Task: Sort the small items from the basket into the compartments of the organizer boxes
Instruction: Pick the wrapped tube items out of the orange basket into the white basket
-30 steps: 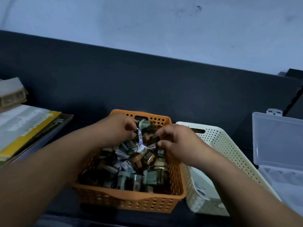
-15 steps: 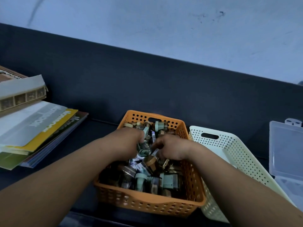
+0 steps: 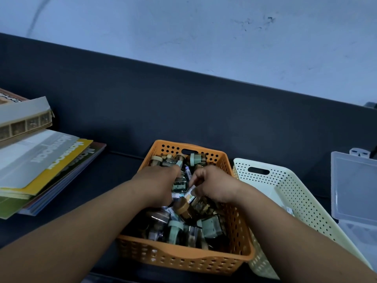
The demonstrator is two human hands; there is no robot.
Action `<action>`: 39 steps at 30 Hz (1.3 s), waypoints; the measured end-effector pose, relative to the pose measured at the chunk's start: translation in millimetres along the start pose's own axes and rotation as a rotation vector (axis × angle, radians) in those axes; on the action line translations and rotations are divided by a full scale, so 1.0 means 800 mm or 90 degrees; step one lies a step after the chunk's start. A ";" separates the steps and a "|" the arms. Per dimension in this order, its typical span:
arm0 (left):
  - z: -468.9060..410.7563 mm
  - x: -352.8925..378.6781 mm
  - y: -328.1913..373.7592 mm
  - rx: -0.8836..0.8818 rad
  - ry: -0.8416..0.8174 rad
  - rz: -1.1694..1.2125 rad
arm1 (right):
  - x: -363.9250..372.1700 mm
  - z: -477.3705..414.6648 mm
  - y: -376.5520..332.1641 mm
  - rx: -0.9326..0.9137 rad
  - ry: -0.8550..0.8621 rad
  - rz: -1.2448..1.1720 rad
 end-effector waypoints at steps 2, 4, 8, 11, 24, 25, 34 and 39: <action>0.001 -0.003 -0.003 0.003 0.012 0.052 | -0.006 0.002 -0.002 -0.024 0.031 -0.023; 0.004 -0.009 -0.006 0.001 0.024 0.172 | -0.015 0.007 -0.004 -0.055 0.069 -0.049; 0.005 -0.025 -0.008 0.033 0.067 0.341 | -0.043 0.026 -0.008 -0.118 0.130 -0.136; 0.003 -0.042 0.001 0.053 0.103 0.382 | -0.067 0.046 -0.003 -0.140 0.164 -0.184; -0.034 -0.082 0.123 0.099 0.099 0.486 | -0.153 0.139 0.065 -0.096 0.263 -0.239; -0.037 -0.081 0.133 0.100 0.096 0.487 | -0.158 0.144 0.071 -0.089 0.271 -0.244; -0.055 -0.058 0.181 0.101 0.078 0.454 | -0.177 0.164 0.125 -0.034 0.284 -0.140; -0.034 -0.067 0.130 0.028 0.138 0.443 | -0.169 0.153 0.111 -0.104 0.268 -0.099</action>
Point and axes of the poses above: each hand's wrist, its own z-axis away from the middle knuckle, its own x-axis out of the palm, y = z × x, the point moved 4 cm from there along -z, towards the middle knuckle, and after that the axes turned 15 degrees about -z, right-handed, at the moved point
